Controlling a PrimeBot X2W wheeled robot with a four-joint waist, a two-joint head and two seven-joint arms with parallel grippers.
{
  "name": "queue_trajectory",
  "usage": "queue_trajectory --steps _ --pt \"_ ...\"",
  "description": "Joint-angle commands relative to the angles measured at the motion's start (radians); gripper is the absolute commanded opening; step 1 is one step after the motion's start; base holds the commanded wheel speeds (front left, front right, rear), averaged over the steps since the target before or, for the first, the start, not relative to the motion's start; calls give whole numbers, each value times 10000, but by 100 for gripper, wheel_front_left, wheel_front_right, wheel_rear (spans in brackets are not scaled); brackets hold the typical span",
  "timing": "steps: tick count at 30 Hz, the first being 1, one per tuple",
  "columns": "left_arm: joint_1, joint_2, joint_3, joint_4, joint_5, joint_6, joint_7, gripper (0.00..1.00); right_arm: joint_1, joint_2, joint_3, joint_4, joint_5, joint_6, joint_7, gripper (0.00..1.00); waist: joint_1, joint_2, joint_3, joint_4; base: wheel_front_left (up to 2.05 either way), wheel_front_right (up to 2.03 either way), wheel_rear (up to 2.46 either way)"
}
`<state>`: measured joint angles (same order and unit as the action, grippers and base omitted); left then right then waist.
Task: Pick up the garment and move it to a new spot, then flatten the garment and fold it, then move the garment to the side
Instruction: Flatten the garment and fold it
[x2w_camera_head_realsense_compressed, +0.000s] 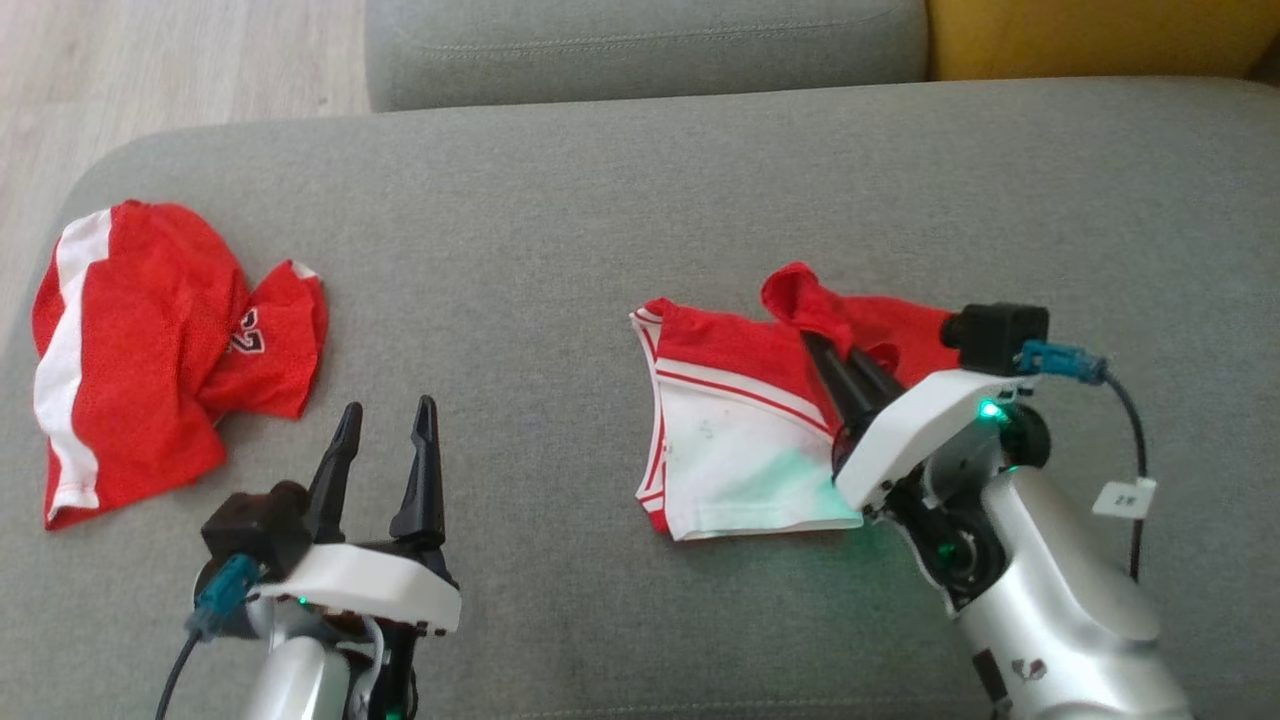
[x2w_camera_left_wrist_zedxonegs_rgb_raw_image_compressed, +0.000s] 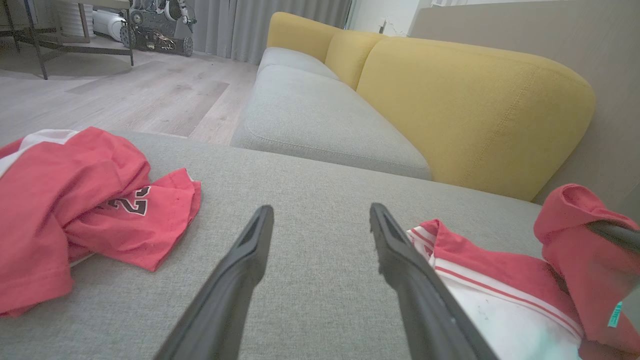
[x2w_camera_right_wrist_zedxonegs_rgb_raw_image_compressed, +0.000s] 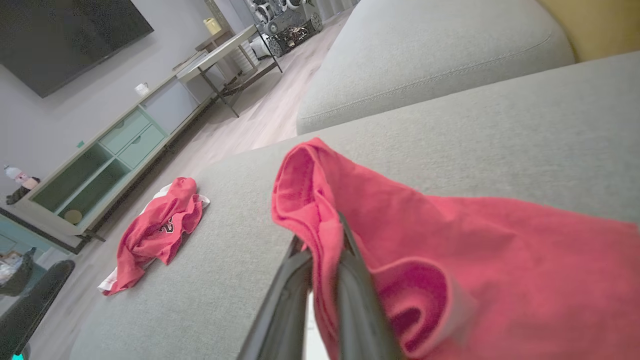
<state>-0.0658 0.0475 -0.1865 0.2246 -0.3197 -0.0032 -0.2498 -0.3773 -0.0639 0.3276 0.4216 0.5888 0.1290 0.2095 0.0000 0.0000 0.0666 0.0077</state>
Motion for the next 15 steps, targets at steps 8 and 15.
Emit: queue_trajectory --steps 8,15 --pt "-391 28 185 -277 -25 17 -120 100 -498 136 1283 519 1024 17 -1247 0 0 0 261 244 0 0 0" --pt "-495 28 104 -198 -69 -7 -120 100 -874 136 2298 1235 2247 17 -2118 100 0 0 407 361 0 0 0"
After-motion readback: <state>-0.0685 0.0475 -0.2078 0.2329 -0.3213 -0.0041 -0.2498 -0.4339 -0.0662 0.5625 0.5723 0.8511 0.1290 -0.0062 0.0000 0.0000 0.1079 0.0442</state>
